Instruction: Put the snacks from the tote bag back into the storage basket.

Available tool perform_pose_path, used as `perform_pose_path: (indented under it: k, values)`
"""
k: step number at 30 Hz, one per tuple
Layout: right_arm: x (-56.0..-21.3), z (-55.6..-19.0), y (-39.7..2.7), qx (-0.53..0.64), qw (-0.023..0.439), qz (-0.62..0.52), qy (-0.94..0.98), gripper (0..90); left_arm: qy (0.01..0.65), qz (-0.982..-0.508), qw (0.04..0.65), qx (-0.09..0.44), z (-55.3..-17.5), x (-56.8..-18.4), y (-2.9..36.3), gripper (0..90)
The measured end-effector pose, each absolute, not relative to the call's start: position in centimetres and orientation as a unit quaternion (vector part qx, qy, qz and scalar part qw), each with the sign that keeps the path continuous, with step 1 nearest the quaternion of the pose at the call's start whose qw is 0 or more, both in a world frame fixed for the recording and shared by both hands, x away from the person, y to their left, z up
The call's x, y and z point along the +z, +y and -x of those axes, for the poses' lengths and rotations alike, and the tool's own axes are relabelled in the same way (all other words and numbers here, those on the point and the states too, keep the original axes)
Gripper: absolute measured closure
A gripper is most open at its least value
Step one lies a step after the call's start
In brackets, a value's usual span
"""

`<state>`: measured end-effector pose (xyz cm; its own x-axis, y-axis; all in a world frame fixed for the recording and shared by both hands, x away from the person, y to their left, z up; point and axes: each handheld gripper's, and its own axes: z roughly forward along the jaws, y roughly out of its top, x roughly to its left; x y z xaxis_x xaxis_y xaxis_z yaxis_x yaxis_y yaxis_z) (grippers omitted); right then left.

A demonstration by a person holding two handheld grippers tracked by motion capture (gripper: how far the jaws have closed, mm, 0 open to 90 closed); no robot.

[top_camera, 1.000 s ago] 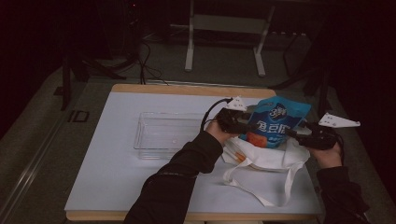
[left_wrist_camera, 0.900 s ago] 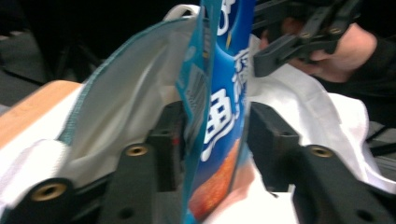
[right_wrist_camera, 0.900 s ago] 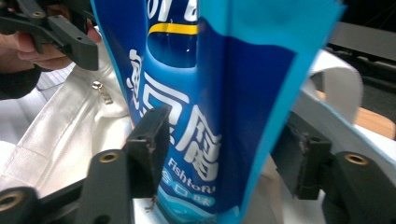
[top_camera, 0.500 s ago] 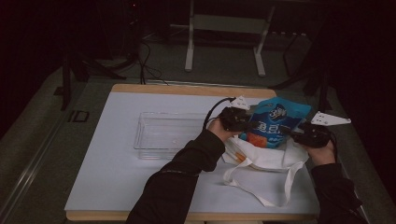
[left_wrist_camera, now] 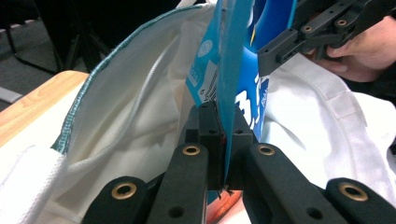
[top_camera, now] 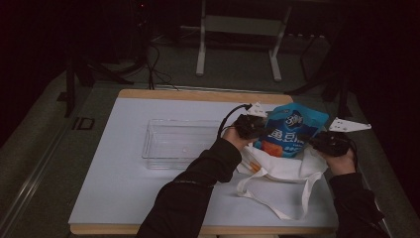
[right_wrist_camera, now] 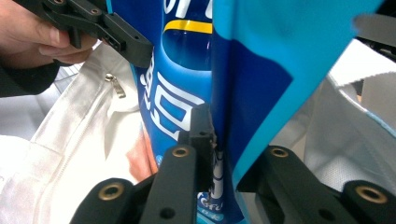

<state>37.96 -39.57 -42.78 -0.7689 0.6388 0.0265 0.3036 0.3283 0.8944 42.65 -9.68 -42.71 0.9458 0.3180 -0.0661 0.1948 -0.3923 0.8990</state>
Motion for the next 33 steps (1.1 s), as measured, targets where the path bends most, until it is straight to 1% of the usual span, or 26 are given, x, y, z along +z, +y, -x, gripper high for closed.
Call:
perform_pose_path:
  k: [6, 20, 24, 33]
  values:
    - [-42.3, -37.9, -39.3, 0.488, 0.172, -0.297, 0.803, 84.7, 0.157, -0.836, 0.52, 0.075, -42.4, -42.3, -10.0, 89.6]
    - [-40.5, -37.7, -39.5, 0.495, 0.175, -0.295, 0.799, 87.0, 0.16, -0.828, 0.531, 0.084, -42.0, -40.9, -10.1, 89.8]
    - [-39.2, -37.5, -39.6, 0.502, 0.18, -0.292, 0.794, 87.0, 0.155, -0.817, 0.548, 0.089, -41.7, -39.4, -9.8, 89.8]
    - [-36.7, -37.1, -39.3, 0.507, 0.189, -0.279, 0.793, 88.0, 0.147, -0.815, 0.553, 0.096, -41.4, -36.7, -9.5, 89.9]
